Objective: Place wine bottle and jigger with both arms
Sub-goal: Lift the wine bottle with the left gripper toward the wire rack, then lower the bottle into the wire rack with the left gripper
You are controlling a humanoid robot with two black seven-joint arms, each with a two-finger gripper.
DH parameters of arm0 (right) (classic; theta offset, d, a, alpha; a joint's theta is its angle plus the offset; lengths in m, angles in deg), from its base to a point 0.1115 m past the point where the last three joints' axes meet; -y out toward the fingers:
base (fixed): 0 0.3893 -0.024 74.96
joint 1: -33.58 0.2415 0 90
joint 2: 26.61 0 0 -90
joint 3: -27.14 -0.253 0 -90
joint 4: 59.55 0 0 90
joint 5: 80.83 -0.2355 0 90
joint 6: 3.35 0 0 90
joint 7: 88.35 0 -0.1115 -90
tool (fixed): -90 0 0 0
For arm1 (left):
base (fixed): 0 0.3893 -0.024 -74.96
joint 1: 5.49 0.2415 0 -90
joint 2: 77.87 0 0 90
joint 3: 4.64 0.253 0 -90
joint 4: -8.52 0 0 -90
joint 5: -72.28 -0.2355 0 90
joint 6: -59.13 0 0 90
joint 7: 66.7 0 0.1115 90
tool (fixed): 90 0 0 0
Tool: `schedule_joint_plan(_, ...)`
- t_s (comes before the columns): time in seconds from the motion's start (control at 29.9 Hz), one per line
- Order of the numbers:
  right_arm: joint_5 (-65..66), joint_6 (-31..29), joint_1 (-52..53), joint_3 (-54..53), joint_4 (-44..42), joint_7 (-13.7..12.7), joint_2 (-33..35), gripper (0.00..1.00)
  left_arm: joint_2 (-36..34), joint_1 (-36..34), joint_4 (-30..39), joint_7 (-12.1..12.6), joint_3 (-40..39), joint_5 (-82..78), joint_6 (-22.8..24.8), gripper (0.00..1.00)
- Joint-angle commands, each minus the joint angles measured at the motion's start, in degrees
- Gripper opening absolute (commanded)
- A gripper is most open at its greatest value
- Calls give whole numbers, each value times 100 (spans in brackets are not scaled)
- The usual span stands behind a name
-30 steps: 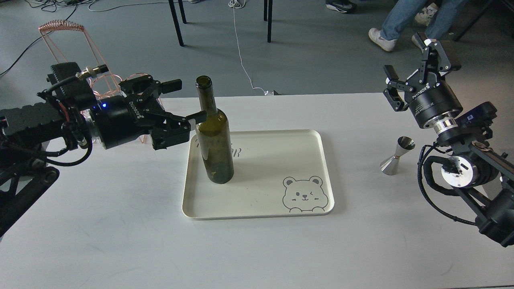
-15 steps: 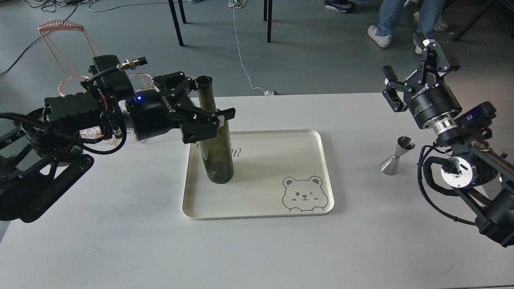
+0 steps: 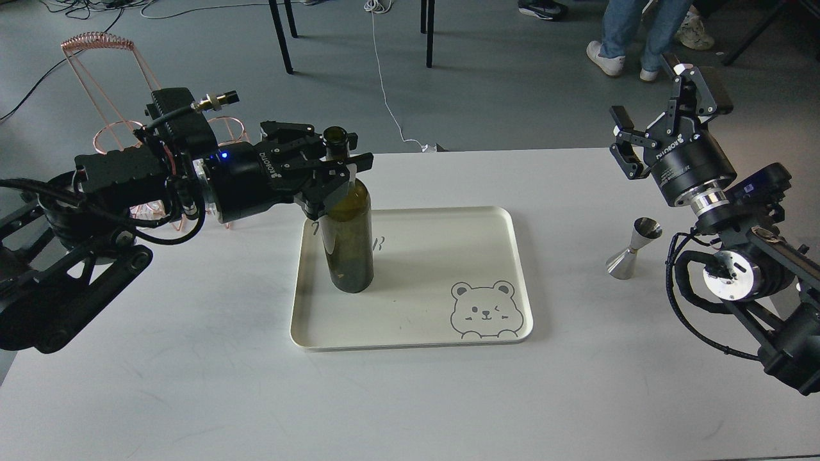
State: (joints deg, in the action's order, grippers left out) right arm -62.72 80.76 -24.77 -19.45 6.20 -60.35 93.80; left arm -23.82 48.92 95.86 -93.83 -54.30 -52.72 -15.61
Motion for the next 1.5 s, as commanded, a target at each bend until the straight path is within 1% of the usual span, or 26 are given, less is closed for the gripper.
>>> schedule_joint_plan(0.0, 0, 0, 0, 0, 0, 0, 0, 99, 10, -149, 2, -12, -9, 1, -14, 7)
schedule_joint_plan(0.17, 0, 0, 0, 0, 0, 0, 0, 99, -69, -413, 11, -64, -18, 1, -6, 7)
schedule_joint_plan(0.23, 0, 0, 0, 0, 0, 0, 0, 99, -183, -545, 20, -64, -18, 300, 3, 7)
schedule_joint_plan(0.37, 0, 0, 8, 0, 0, 0, 0, 99, -560, -1177, -24, -56, -9, 1012, 82, 7)
schedule_joint_plan(0.54, 9, 0, 0, 0, 0, 0, 0, 99, -1035, -1924, -813, -73, 0, 1707, 416, 7)
schedule_joint_plan(0.67, 9, 0, 0, 9, -9, 0, -9, 99, -1176, -2276, -1631, -87, 0, 1813, 434, 7)
schedule_joint_plan(0.77, 43, 0, 0, 9, -9, 0, -17, 99, -1369, -2321, -2009, -87, 9, 1813, 425, 7)
schedule_joint_plan(0.9, 175, 0, -18, 9, -18, 0, -53, 99, -1616, -2295, -2265, -87, 44, 1813, 425, 8)
schedule_joint_plan(1.04, 176, 9, -9, 114, -18, 0, -61, 99, -1634, -2365, -2616, -87, 395, 1813, 390, 8)
schedule_joint_plan(1.17, 176, 9, -9, 115, -27, 0, -61, 99, -1625, -2444, -2705, -87, 624, 1822, 373, 8)
schedule_joint_plan(1.34, 176, 9, -9, 115, -27, 0, -70, 99, -1616, -2418, -2740, -87, 633, 1831, 364, 8)
schedule_joint_plan(1.47, 167, 9, -9, 115, -18, 0, -44, 99, -1599, -2409, -2950, -87, 677, 1813, 346, 8)
